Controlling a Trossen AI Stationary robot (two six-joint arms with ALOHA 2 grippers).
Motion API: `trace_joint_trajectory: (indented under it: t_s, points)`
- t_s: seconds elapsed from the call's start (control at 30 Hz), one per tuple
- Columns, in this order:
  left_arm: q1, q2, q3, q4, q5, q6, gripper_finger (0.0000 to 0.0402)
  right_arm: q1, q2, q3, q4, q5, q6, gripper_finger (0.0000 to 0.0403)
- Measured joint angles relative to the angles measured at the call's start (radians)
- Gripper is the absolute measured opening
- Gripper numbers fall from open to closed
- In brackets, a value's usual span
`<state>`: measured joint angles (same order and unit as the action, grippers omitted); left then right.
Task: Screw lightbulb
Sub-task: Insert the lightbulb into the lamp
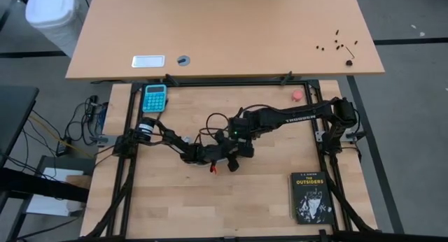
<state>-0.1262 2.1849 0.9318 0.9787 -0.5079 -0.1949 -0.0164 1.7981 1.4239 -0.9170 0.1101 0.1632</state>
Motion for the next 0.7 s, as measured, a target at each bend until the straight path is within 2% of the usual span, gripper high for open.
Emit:
trace_joint_trajectory:
  t_s: [0.13, 0.27, 0.43, 0.7]
  points:
    - [0.0, 0.0, 0.0, 0.0, -0.031, -0.028, 0.0166, 0.014, 0.0, 0.0, 0.002, 0.004, 0.088, 0.0291]
    - [0.0, 0.0, 0.0, 0.003, -0.051, -0.055, 0.0166, 0.036, 0.0, 0.0, 0.007, 0.074, 0.185, 0.0291]
    - [0.0, 0.0, 0.0, 0.002, -0.076, -0.072, 0.0166, 0.033, 0.0, 0.0, 0.013, 0.095, 0.3, 0.0291]
    - [-0.006, 0.0, 0.0, -0.003, -0.084, -0.069, 0.0166, 0.008, 0.0, -0.001, 0.068, 0.109, 0.284, 0.0291]
